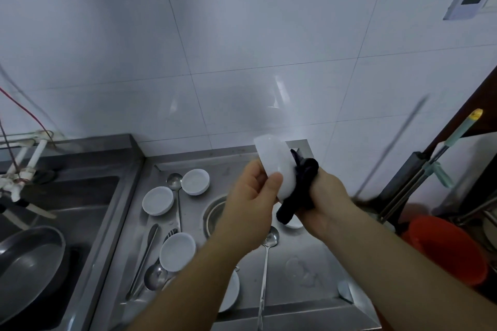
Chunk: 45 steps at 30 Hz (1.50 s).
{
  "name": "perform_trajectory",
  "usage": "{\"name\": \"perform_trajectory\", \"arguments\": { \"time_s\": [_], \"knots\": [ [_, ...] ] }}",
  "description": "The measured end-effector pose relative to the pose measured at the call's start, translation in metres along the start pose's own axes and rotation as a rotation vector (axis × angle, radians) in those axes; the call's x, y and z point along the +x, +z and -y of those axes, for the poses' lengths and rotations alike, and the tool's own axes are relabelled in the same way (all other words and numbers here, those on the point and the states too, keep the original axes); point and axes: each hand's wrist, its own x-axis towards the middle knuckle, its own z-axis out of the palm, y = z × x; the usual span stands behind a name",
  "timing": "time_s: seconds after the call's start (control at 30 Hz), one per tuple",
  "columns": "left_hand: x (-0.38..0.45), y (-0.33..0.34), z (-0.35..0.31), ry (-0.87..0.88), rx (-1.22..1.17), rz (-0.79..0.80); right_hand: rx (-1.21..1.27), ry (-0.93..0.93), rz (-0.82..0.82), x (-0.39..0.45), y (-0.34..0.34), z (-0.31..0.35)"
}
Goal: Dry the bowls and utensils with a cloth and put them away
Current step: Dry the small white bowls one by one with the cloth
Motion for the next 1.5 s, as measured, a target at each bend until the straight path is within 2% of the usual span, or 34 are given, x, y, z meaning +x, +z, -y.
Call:
{"name": "perform_trajectory", "arguments": {
  "time_s": [0.07,0.17,0.23,0.27,0.37,0.43,0.5,0.57,0.77,0.93,1.03,1.1,1.2,1.3,1.37,1.5],
  "knots": [
    [0.001,0.002,0.004,0.034,0.069,-0.033,-0.049,-0.102,-0.026,-0.001,0.003,-0.008],
    [0.002,0.0,0.006,0.048,0.14,-0.026,-0.296,-0.354,-0.104,-0.001,0.004,-0.019],
    [0.0,-0.004,0.007,0.054,0.206,0.006,-0.443,-0.475,-0.082,0.0,0.002,-0.019],
    [-0.001,-0.006,0.006,0.054,0.238,0.036,-0.44,-0.48,-0.053,0.0,0.002,-0.016],
    [-0.005,-0.014,0.005,0.07,0.434,0.159,-0.285,-0.341,0.011,0.001,0.002,-0.005],
    [-0.005,-0.019,0.006,0.106,0.703,0.228,-0.235,-0.257,0.039,0.005,0.002,-0.001],
    [-0.004,-0.023,0.006,0.159,0.951,0.298,-0.269,-0.223,0.081,0.009,-0.001,0.003],
    [-0.001,-0.028,0.006,0.173,1.098,0.383,-0.343,-0.208,0.115,0.012,-0.008,0.004],
    [0.003,-0.029,0.021,0.156,1.299,0.584,-0.344,-0.157,-0.003,0.026,-0.034,-0.012],
    [0.005,-0.03,0.04,0.355,1.444,0.5,-0.127,-0.1,-0.05,0.039,-0.052,-0.03],
    [0.001,-0.029,0.051,0.338,1.295,0.363,0.004,-0.037,-0.028,0.044,-0.062,-0.041],
    [-0.001,-0.027,0.06,0.242,1.094,0.17,0.08,-0.028,-0.013,0.046,-0.067,-0.045],
    [0.003,-0.029,0.075,-0.174,0.727,-0.07,0.082,-0.05,0.004,0.05,-0.075,-0.047],
    [0.006,-0.027,0.09,-0.568,0.209,-0.152,-0.005,-0.055,-0.061,0.055,-0.087,-0.049],
    [0.007,-0.027,0.104,-0.649,0.033,-0.207,-0.072,-0.058,-0.106,0.061,-0.1,-0.052],
    [0.004,-0.024,0.13,-0.693,-0.066,-0.232,-0.197,-0.046,-0.195,0.07,-0.135,-0.059]
  ]
}}
